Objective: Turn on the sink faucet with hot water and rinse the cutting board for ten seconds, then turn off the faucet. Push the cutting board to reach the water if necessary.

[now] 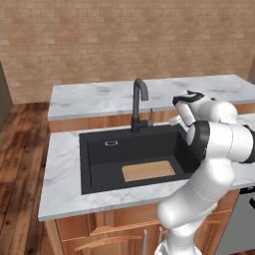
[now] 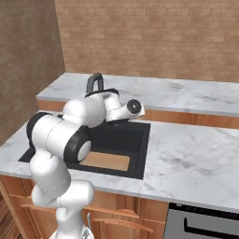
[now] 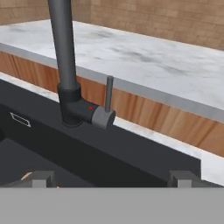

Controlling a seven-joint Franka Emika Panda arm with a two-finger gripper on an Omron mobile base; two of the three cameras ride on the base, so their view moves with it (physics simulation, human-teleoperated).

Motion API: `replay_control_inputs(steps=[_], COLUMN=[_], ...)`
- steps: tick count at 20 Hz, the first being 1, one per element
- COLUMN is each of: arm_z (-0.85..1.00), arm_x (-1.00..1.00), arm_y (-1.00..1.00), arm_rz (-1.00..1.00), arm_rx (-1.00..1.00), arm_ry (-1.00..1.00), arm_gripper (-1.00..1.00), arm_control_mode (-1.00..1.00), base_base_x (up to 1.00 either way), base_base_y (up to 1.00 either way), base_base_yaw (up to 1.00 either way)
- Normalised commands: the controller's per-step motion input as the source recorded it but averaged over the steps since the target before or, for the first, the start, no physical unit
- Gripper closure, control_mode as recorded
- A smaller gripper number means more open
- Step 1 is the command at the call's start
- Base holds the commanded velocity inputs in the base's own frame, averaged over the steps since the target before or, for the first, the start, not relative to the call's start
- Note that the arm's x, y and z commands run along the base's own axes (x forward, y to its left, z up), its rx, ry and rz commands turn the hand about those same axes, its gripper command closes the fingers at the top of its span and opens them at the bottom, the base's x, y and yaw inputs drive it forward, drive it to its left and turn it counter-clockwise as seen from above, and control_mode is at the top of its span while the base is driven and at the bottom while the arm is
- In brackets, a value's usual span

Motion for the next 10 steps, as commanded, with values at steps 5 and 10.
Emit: replay_control_inputs(steps=[5, 10], arm_z=[0.0, 0.0], arm_x=[0.06, 0.0], arm_y=[0.03, 0.03], arm_rz=[0.0, 0.0], arm_rx=[0.0, 0.04], arm_ry=[-0.09, -0.1], arm_gripper=[-1.0, -1.0], arm_control_mode=[-1.0, -1.0], base_base_x=[0.0, 0.0], base_base_y=[0.0, 0.0], base_base_yaw=[0.0, 0.0])
